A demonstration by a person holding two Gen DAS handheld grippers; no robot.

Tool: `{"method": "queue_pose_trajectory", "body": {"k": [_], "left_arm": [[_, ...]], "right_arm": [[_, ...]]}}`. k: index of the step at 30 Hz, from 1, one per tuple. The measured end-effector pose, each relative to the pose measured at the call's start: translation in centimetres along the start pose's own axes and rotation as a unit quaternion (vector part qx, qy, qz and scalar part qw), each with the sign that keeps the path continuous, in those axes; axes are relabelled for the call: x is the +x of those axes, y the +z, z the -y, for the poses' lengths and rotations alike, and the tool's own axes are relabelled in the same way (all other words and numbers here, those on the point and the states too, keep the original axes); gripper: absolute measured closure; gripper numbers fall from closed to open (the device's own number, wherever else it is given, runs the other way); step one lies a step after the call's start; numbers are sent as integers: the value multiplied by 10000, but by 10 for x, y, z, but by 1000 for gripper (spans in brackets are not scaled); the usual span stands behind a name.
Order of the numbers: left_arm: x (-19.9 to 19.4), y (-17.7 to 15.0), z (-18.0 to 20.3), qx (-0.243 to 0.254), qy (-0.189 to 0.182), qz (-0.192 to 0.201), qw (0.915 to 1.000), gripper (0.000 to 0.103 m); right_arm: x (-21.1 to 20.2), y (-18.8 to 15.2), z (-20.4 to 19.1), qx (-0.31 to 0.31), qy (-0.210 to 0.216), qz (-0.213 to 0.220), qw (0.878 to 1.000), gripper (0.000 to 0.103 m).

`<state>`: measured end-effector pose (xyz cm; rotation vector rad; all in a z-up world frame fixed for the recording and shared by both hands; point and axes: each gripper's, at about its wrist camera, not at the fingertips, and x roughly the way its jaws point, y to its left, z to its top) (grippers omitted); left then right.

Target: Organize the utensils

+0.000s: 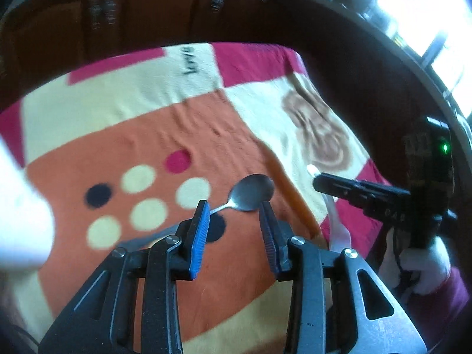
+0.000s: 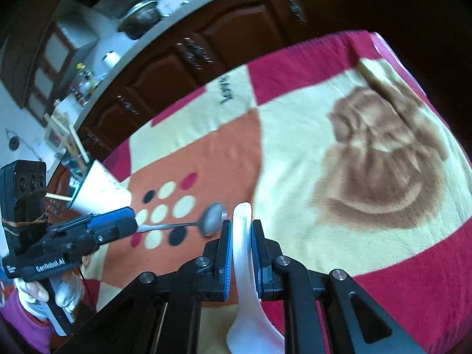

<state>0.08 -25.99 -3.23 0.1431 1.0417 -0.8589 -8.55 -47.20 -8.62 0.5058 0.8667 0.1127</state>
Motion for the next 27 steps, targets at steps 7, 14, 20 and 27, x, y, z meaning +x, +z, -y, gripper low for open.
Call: {"method": "queue_pose_trajectory", "body": {"k": [7,14,20,27], "left_arm": [[43,30,9,738,-593,-357,9949,60],[77,36,18,1289,-513,-907,9862,60],[89,33,31,1631,-215,-1037,9809,70],[84,33,10,1134,676,-918,9870,100]], "right_arm": [[7,0,23,359,144,-242,9990,91],[2,-5,39,536,272,-265,9978,90],[1,-3,40,508,316,-276,9978,89],[4,6,30,380,324,-225,9985,89]]}}
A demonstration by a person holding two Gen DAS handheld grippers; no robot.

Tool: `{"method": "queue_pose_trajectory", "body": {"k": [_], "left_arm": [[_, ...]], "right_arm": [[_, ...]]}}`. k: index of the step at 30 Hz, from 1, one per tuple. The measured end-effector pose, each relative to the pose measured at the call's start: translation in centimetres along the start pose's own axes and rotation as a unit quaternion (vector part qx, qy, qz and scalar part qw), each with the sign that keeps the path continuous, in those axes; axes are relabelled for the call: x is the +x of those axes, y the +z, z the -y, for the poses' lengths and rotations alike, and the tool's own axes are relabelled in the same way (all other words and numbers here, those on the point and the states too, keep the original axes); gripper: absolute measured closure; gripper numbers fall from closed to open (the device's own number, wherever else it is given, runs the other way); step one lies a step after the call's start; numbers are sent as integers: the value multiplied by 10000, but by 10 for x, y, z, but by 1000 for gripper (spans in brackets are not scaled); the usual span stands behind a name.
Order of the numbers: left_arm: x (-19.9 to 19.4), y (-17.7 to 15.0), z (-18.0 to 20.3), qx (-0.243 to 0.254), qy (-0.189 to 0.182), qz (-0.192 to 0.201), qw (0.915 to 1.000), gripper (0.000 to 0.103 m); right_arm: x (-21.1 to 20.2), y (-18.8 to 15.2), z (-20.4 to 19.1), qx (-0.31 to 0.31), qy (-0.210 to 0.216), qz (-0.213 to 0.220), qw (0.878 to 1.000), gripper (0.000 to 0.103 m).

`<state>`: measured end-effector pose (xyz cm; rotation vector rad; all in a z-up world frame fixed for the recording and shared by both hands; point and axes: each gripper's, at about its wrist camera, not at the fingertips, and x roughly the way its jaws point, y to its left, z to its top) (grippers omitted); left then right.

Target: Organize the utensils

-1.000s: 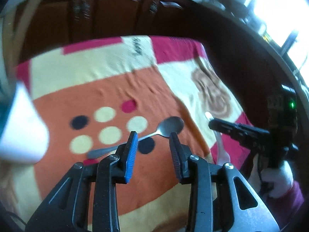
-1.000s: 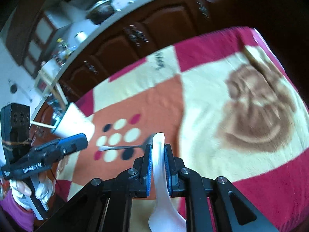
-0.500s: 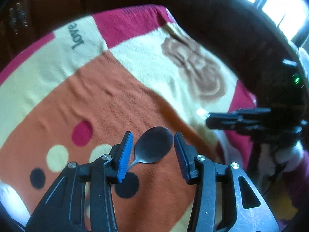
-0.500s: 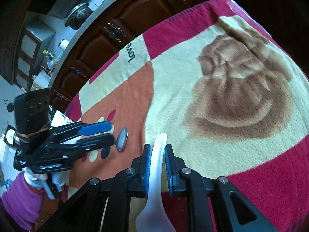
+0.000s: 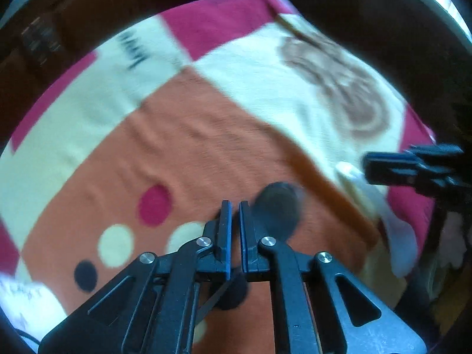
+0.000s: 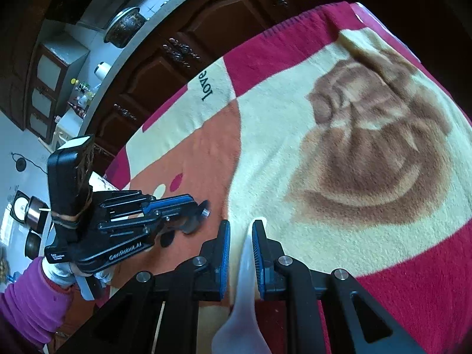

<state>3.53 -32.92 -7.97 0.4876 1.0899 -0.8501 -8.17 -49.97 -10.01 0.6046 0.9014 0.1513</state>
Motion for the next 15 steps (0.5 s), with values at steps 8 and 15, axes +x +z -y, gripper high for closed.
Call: {"method": "queue_pose_trajectory", "body": {"k": [8,15], "left_arm": [[-14,-7,-12,-364,-636,209,9971,92],[1,4,3,334,-1025,-46,9942,73]], "right_arm": [[-3,-2,-10,-441,-267,-158,9985,82],[-3,-10,7,-231,193,-342,9990,82]]}}
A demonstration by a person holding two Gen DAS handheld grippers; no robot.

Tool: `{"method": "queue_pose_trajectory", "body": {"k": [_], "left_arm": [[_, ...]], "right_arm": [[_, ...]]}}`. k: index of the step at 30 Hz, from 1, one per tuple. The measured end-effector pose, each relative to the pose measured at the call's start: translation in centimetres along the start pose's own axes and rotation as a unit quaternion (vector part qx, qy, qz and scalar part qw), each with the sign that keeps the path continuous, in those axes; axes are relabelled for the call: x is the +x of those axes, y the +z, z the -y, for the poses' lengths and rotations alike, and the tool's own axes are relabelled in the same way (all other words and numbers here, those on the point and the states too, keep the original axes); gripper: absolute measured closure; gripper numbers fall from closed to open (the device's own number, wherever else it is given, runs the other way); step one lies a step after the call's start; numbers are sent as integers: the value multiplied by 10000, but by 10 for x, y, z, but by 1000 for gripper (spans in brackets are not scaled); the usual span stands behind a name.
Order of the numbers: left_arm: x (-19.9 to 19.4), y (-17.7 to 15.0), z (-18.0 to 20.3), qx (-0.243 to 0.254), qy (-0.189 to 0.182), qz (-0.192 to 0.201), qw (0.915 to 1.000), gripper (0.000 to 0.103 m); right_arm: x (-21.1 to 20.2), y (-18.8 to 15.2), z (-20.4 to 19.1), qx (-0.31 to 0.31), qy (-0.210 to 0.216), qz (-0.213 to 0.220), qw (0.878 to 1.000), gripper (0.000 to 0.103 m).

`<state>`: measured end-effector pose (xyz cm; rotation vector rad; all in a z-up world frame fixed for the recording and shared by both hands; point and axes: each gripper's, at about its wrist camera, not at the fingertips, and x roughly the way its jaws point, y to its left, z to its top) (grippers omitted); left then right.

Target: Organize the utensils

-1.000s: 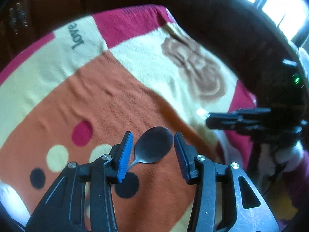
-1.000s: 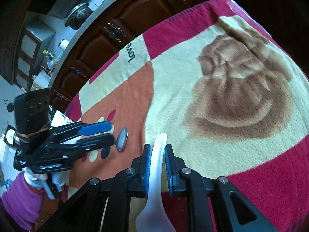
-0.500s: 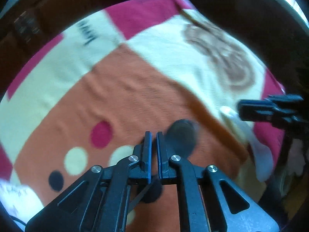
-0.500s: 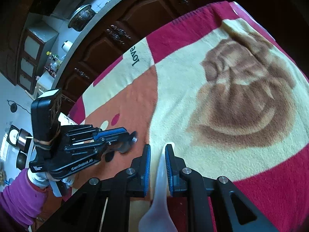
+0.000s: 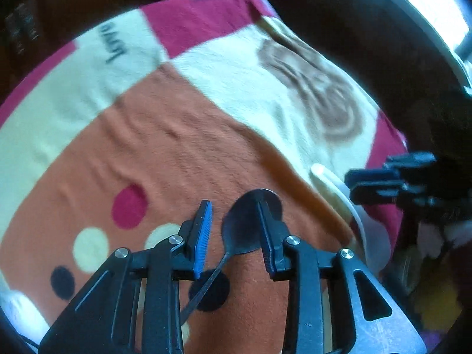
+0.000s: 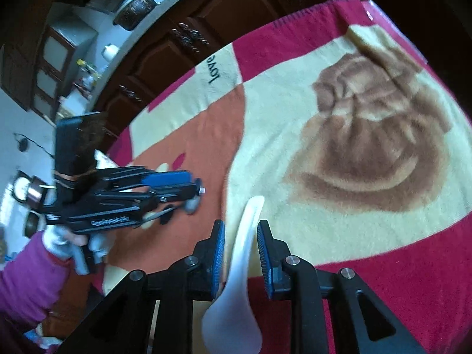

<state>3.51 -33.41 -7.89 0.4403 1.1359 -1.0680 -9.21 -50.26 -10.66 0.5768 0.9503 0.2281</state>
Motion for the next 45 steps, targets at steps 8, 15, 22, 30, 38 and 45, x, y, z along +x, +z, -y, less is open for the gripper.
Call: {"method": "queue_pose_trajectory", "body": {"k": [8,15,22,30,38,45], "left_arm": [[12,15,8,627,-415,-282,9968,72],[9,4,32,1055,366,-232,9935,88],[-4,-12,3,-428,600,55,9973,103],[-6,-12,17,-155,168,-41,9997,98],[13,1,23,613,-129,-319,9975,61],[21,15,30,1082,-402,-535,9919,65]], "right_arm": [[7,-7,12,-50,370,-283,9989,82],[14,2,15,-33,576,-351,9977,82],[27,16,3,-225,419,-333,9983,87],[13,16,3,-383,105,-193,9990,88],[2,11,28,19,443,-225,9988,88],[7,9,35,139,742,-257,9968,88]]}}
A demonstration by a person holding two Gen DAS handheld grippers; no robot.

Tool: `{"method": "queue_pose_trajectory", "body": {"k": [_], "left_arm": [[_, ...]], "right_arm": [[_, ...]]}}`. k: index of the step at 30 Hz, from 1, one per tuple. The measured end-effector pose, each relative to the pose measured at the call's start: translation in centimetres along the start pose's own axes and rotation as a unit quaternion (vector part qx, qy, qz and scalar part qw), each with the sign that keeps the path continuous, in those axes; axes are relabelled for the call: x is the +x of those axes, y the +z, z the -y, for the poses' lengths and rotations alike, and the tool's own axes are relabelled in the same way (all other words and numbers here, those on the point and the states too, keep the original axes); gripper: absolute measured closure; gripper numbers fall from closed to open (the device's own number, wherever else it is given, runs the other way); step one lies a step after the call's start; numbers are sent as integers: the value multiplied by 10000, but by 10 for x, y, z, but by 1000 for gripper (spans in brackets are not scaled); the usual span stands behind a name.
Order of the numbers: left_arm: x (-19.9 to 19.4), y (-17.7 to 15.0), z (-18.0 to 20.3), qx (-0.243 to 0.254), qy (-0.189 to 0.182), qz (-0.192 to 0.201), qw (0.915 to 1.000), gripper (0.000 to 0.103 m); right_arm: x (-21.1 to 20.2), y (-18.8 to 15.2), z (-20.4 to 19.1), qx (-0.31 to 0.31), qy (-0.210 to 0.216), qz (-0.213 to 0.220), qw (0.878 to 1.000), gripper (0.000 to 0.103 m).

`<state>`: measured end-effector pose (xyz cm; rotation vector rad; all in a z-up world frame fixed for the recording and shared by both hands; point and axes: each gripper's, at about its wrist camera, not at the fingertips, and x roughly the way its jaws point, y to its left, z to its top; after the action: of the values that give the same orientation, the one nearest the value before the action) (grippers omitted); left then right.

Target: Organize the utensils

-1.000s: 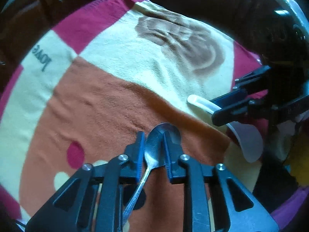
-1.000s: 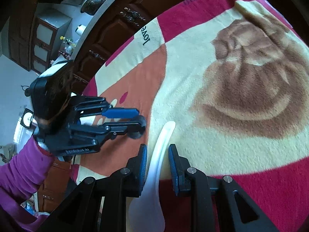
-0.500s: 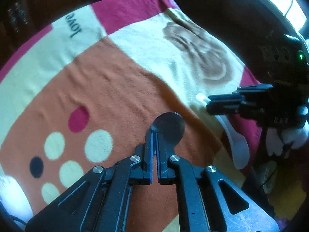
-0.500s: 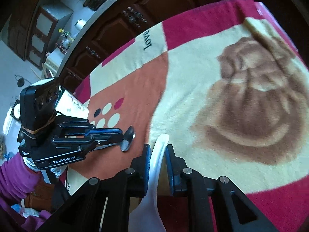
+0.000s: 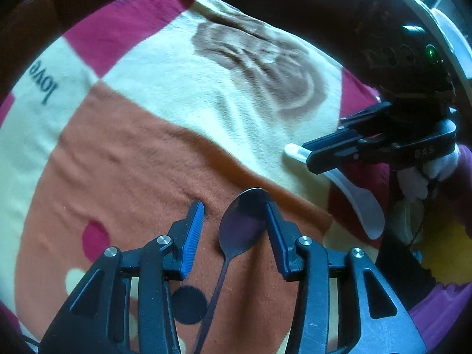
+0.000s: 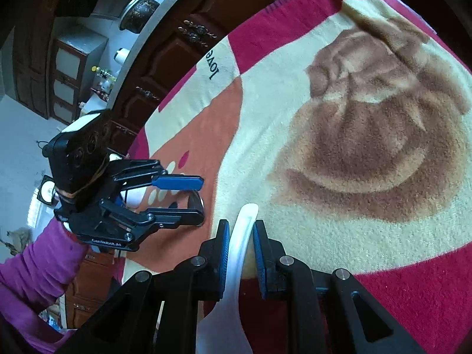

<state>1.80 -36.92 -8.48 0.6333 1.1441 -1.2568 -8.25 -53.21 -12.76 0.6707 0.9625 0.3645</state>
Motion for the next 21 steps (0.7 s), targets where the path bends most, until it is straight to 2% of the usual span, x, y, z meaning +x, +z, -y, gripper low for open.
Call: {"method": "queue_pose_trajectory", "body": {"k": [1,2,5,9,13,15,21], "left_arm": [[1,1,2,52,-9,-36,10000,77],[2,2,5,116,74,-74,9999,82],[2,1,14,223,291,-49,9993,88],[-8,-11,11,-155,354,205,9990,94],[-23,-26,11,-554,490,550,9957,101],[-36,-37,8,-829,684,825,9908,103],[-66,-60,-3,-1673,830,1337,9733,103]], "right_arm": [[0,0,0,-16,15,-5,10000,88],[0,1,1,-26,43,-16,10000,88],[3,2,2,-12,123,-77,9999,88],[10,5,-9,-277,2,-262,9993,88],[13,2,-31,-696,-468,-226,9962,89],[9,2,-42,-861,-583,-74,9946,90],[-5,2,-74,-1195,-846,441,9882,91]]}}
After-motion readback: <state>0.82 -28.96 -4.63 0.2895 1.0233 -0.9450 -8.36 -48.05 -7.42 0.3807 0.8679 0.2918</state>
